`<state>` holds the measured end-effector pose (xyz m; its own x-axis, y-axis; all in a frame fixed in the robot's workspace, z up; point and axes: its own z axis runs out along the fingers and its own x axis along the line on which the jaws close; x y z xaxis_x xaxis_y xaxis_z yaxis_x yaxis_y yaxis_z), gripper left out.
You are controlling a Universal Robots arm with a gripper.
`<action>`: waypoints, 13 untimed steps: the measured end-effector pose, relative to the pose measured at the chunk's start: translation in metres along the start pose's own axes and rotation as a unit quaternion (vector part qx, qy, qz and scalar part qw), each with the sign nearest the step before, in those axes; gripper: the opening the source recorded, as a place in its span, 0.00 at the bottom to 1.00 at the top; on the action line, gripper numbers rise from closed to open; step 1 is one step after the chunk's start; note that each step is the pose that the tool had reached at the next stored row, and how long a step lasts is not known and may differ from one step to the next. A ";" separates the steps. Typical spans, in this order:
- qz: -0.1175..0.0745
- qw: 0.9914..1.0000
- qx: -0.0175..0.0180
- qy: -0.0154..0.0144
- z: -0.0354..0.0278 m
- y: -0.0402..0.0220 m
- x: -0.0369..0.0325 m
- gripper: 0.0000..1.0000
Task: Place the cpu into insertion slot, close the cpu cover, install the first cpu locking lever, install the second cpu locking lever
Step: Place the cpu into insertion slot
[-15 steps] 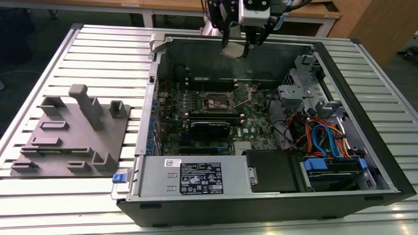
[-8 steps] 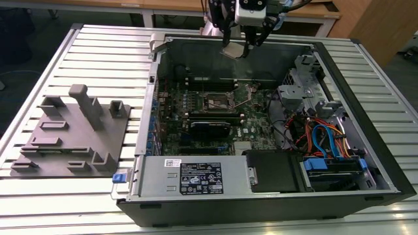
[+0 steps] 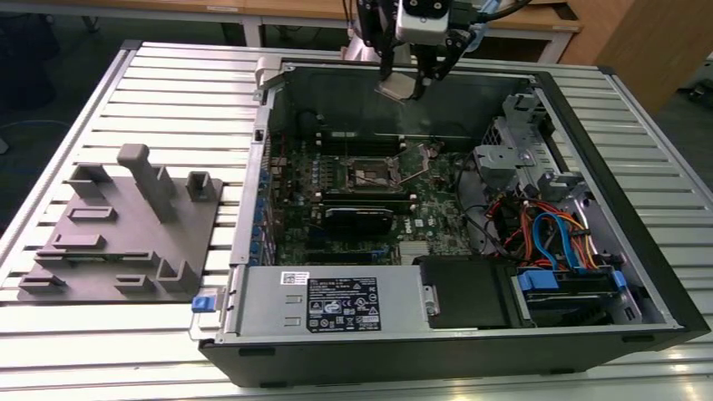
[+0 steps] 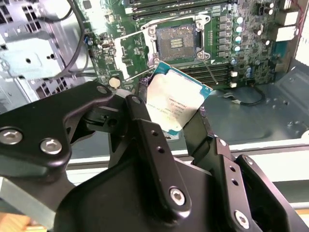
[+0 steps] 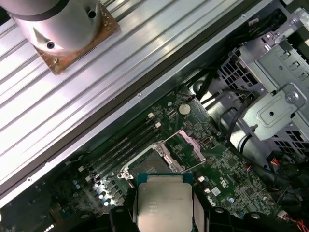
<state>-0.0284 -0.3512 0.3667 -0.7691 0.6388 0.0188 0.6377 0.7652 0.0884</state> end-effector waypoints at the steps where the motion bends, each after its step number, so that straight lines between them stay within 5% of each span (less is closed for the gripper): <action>1: 0.008 1.000 0.000 -0.001 0.0002 0.0000 0.0000 0.54; 6: 0.048 0.999 -0.001 -0.004 0.0008 -0.0001 0.0000 0.54; 13: 0.051 0.999 -0.001 -0.005 0.0009 -0.0001 0.0000 0.54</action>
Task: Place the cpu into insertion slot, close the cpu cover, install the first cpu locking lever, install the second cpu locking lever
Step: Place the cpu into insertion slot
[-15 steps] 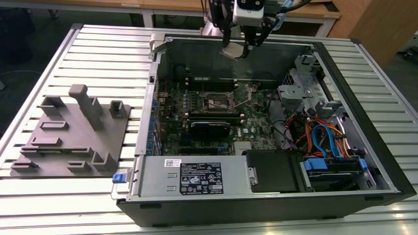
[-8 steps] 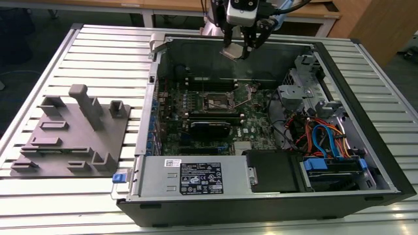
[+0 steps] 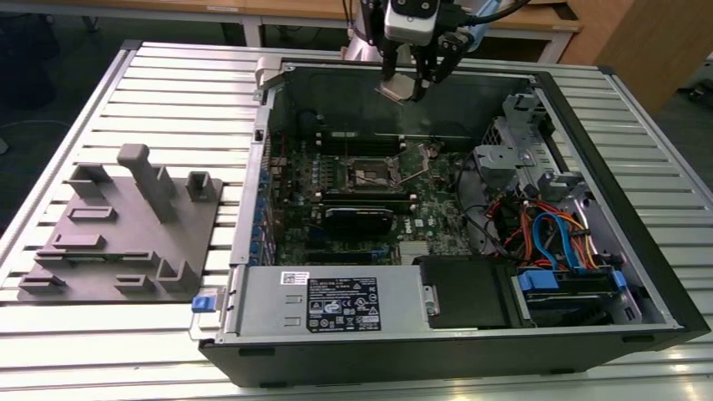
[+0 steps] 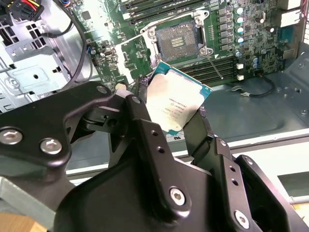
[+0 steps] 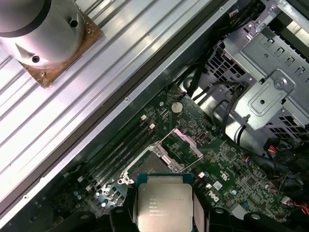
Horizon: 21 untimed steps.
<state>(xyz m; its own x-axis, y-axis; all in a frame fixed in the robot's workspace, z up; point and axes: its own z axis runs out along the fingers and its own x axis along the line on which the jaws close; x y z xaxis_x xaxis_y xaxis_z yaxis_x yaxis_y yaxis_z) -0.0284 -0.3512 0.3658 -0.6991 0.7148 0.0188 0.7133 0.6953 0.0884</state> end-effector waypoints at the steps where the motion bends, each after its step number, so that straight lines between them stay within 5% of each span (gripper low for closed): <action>1: 0.000 1.000 0.000 0.000 0.0000 0.0000 0.0000 0.54; 8: 0.003 1.000 0.000 0.000 0.0000 0.0000 0.0000 0.54; 13: 0.026 1.000 0.001 -0.004 0.0002 0.0001 0.0001 0.54; 21: 0.075 0.997 0.000 -0.008 0.0010 0.0001 0.0001 0.54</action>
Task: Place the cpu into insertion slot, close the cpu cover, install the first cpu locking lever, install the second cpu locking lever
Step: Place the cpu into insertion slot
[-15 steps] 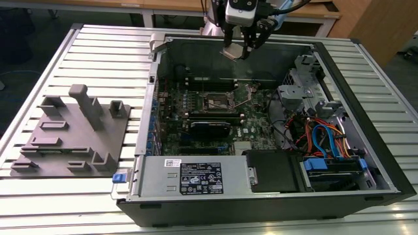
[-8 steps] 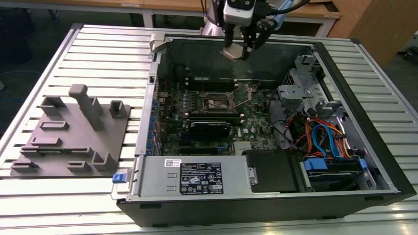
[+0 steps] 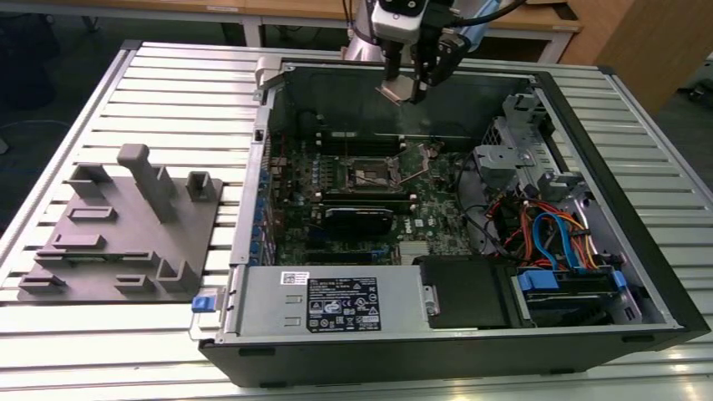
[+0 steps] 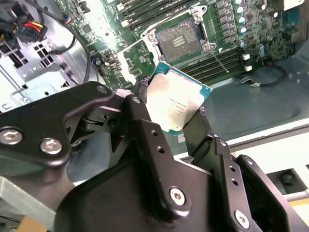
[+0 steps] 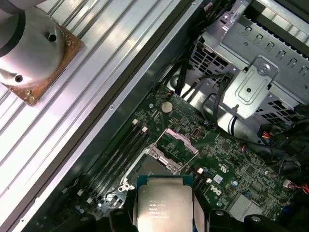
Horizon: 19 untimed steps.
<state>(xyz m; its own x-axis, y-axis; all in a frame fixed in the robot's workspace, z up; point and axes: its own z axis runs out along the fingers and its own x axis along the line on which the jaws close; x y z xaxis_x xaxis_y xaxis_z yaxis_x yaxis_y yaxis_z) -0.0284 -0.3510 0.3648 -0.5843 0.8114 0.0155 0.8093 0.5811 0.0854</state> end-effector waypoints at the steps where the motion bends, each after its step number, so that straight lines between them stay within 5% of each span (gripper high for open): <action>1: 0.005 1.000 0.000 0.000 0.0001 0.0000 0.0000 0.54; 7: 0.039 0.999 -0.001 -0.003 0.0009 -0.0001 0.0000 0.54; 11: 0.068 0.998 -0.001 -0.006 0.0018 -0.0002 0.0000 0.54; 15: 0.105 0.994 -0.002 -0.009 0.0030 -0.0003 0.0000 0.54; 19: 0.139 0.990 -0.002 -0.012 0.0039 -0.0004 -0.0001 0.54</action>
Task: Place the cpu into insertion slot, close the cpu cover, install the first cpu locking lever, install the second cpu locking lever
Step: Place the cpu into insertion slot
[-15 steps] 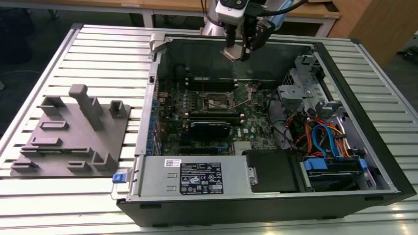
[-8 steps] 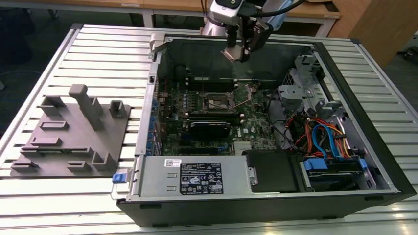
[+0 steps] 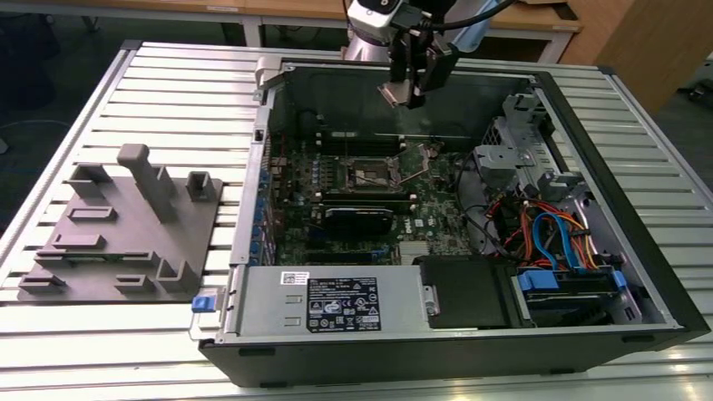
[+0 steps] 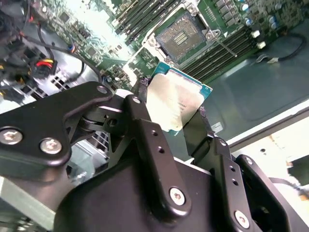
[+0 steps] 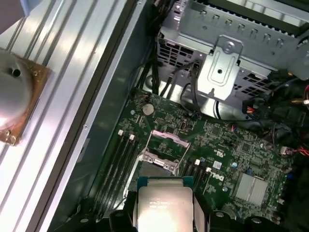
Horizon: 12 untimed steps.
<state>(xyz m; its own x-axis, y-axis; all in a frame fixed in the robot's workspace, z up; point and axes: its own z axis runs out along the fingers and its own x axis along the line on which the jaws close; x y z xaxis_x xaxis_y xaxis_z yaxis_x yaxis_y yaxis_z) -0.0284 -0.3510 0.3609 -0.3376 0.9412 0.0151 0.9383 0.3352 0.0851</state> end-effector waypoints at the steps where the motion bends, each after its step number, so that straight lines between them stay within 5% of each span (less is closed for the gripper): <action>1: 0.002 1.000 0.000 0.000 0.0000 -0.0002 0.0001 0.54; 8: 0.005 1.000 0.000 0.000 0.0008 -0.0007 0.0003 0.54; 12: 0.030 1.000 0.000 -0.003 0.0032 -0.0010 0.0003 0.54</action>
<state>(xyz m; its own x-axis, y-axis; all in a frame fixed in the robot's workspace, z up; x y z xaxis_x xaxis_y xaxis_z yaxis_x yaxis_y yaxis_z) -0.0292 -0.3509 0.3576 -0.2794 0.9601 0.0145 0.9570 0.2772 0.0849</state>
